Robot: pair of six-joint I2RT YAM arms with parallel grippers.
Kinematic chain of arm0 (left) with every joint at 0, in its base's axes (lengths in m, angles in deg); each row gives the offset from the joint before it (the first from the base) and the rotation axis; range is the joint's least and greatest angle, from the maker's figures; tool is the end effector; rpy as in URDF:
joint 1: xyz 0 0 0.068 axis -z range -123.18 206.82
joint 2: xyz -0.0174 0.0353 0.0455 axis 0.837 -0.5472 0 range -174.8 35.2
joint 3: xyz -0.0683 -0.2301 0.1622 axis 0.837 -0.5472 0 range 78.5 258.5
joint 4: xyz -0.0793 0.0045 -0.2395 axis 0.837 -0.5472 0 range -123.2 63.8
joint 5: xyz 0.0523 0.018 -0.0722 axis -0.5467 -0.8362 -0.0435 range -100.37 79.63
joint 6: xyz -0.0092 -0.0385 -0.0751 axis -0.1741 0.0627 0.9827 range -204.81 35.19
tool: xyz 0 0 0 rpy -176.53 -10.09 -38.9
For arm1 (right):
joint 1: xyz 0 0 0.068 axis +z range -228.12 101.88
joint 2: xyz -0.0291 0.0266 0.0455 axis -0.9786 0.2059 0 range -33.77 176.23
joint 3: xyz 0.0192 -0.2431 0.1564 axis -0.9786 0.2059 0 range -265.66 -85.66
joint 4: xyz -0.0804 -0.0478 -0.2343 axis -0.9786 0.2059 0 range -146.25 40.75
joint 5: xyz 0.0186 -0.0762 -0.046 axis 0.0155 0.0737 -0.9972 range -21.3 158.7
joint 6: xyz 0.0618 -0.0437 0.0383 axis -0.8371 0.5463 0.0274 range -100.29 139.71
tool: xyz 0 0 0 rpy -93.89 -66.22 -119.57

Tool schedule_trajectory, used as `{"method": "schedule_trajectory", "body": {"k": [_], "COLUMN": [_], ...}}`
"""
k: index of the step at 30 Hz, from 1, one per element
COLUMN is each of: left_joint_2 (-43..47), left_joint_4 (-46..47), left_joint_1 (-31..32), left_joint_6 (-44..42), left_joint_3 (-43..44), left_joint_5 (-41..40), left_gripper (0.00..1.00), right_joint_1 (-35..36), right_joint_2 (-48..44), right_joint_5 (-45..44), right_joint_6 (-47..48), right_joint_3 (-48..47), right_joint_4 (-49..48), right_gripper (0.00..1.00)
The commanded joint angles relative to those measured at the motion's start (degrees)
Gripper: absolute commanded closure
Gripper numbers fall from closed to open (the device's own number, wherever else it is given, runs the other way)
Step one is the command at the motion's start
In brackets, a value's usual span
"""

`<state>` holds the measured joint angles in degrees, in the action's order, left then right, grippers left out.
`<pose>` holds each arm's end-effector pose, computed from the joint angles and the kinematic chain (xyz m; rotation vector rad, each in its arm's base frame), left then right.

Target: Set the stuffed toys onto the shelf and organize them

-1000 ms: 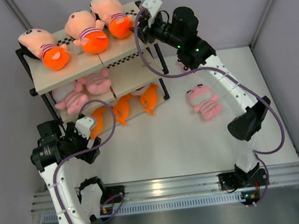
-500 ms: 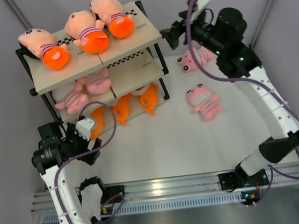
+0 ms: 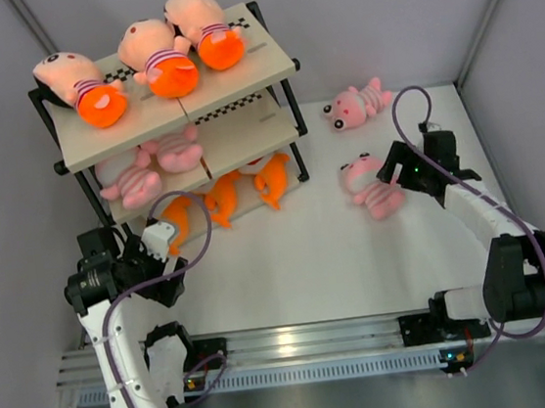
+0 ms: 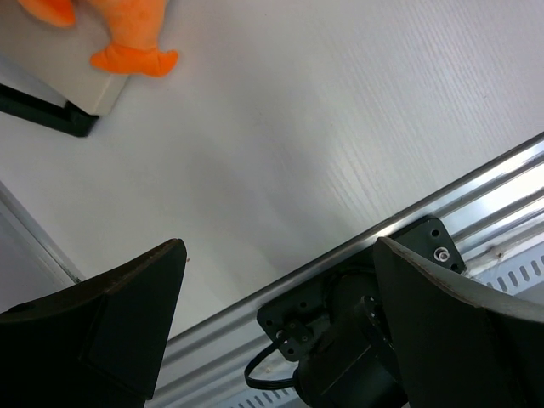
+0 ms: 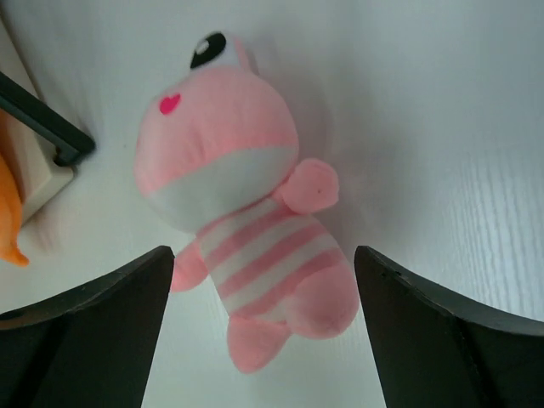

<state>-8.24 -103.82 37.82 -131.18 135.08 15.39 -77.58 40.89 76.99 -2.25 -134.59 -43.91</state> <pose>0.0975 -0.0006 0.2914 0.7245 2.4230 -0.1773 0.2998 0.0136 0.2457 0.3404 2.2277 0.3741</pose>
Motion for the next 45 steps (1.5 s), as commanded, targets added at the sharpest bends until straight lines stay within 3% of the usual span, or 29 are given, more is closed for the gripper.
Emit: {"method": "schedule_trajectory", "body": {"k": [1,9,17,18,19,22,25,33,38,45], "left_joint_2": [1.07,1.52,1.60,1.69,1.61,1.78,1.95,2.40,2.39,3.80], "left_joint_4": [-2.89,-1.92,-1.92,-2.00,-1.92,-2.00,-2.00,-2.00,-1.92,-2.00], "left_joint_1": [0.20,0.28,0.28,0.28,0.28,0.20,0.28,0.28,0.28,0.28], "left_joint_6": [2.86,4.71,5.32,5.50,5.50,5.85,6.29,6.64,6.55,6.56], "left_joint_3": [-2.87,-5.25,-4.63,-4.63,-4.63,-4.63,-4.72,-3.67,-3.05,-2.52], "left_joint_5": [-4.30,-5.81,-6.07,-5.81,-5.81,-6.42,-7.65,-8.62,-8.18,-9.23], "left_gripper": [0.02,0.03,0.03,0.03,0.03,0.03,0.03,0.03,0.03,0.03], "right_joint_1": [-0.01,-0.01,-0.01,0.08,0.08,0.08,2.53,17.73,25.81,34.62], "right_joint_2": [0.05,0.49,-1.26,-1.09,-1.00,-2.05,-6.69,-27.60,-32.29,-21.25], "right_joint_5": [2.25,0.05,-1.35,-1.53,-1.70,0.05,-1.52,-4.60,-2.68,-5.66], "right_joint_6": [-4.41,-6.08,-6.70,-6.70,-6.52,-5.38,-3.37,-4.58,-12.14,-16.01], "right_joint_3": [1.37,9.90,14.30,14.56,14.65,13.43,11.23,-0.37,-3.63,-7.76], "right_joint_4": [-7.85,-13.74,-13.22,-13.22,-13.04,-12.51,-5.77,12.26,8.68,-4.77], "right_gripper": [0.13,0.24,0.29,0.33,0.53,1.00,1.00,1.00,1.00,1.00]}}
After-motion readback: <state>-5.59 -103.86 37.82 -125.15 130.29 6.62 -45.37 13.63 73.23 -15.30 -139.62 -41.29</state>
